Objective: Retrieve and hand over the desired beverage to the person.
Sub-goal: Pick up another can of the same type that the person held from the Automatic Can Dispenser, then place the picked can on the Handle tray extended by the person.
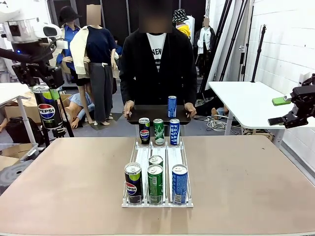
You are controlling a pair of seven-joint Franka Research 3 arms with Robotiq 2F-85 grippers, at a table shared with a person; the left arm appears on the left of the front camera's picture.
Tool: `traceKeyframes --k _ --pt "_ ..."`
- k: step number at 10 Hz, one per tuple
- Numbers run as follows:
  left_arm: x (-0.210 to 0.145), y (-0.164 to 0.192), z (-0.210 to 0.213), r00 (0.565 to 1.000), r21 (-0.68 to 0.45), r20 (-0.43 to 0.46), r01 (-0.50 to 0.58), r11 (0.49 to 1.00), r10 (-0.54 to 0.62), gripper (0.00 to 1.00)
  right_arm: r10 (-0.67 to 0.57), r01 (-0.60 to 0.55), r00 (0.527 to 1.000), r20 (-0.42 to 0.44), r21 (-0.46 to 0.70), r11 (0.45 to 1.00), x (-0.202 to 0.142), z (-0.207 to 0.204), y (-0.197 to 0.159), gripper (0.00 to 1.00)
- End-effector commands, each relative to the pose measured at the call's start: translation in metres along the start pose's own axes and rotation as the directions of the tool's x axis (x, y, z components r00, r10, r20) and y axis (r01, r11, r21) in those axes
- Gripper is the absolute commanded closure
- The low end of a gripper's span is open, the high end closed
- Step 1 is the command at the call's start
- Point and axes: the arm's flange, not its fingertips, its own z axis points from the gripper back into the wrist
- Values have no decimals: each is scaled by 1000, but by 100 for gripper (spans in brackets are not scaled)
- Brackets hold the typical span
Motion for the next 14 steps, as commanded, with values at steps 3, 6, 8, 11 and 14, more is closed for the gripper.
traceKeyframes --k 3,6,8,11,14 --pt "1 -1 9 1000 2 1 -2 1000 2 100 4 -4 1000 -4 6 1000 -5 -1 0 0" --pt "1 -1 9 1000 2 1 -2 1000 2 100 4 -4 1000 -4 6 1000 -5 -1 0 0" --pt "1 -1 9 1000 2 1 -2 1000 2 100 4 -4 1000 -4 6 1000 -5 -1 0 0" --pt "1 -1 9 1000 2 1 -2 1000 2 100 4 -4 1000 -4 6 1000 -5 -1 0 0" --pt "1 -1 9 1000 2 1 -2 1000 2 100 4 -4 1000 -4 6 1000 -5 -1 0 0"
